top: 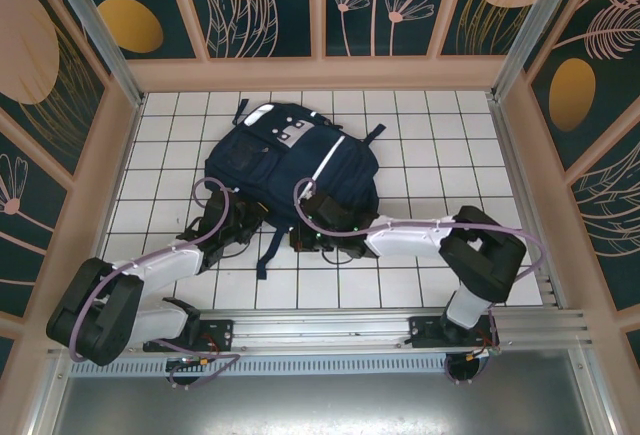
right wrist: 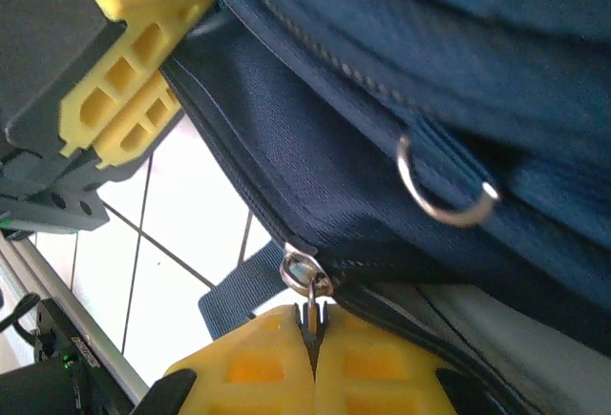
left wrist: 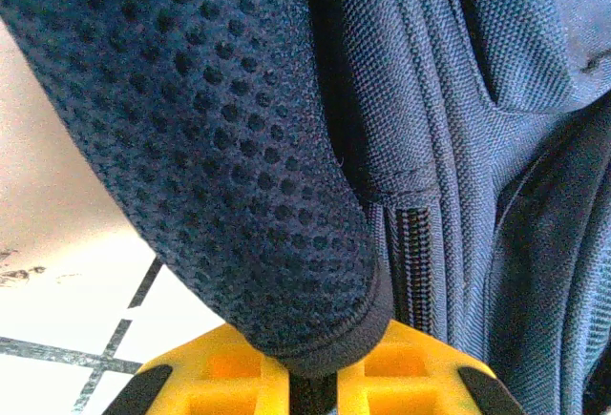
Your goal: Pack the student bag
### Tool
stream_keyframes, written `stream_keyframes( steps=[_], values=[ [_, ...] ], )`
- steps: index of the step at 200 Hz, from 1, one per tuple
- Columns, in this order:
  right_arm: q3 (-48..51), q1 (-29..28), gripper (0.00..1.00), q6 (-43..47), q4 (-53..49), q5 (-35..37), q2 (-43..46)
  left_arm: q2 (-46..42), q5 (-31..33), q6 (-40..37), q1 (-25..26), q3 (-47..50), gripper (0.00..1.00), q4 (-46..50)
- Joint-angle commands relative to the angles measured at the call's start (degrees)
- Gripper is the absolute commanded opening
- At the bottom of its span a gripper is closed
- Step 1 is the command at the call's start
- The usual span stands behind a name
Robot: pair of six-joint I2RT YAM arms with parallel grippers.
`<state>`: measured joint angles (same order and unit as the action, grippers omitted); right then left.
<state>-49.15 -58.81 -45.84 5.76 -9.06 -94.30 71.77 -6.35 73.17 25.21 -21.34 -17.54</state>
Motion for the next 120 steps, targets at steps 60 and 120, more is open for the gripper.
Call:
stream_keyframes(
  steps=[60, 120],
  values=[
    [7.5, 1.8, 0.00, -1.2, -7.7, 3.1, 10.6, -2.8, 9.6, -4.0, -0.9, -1.1, 0.04, 6.1],
    [12.3, 5.9, 0.00, 1.4, -12.3, 4.2, 17.2, -2.9, 9.1, -5.4, -1.0, -1.3, 0.05, 6.6]
  ],
)
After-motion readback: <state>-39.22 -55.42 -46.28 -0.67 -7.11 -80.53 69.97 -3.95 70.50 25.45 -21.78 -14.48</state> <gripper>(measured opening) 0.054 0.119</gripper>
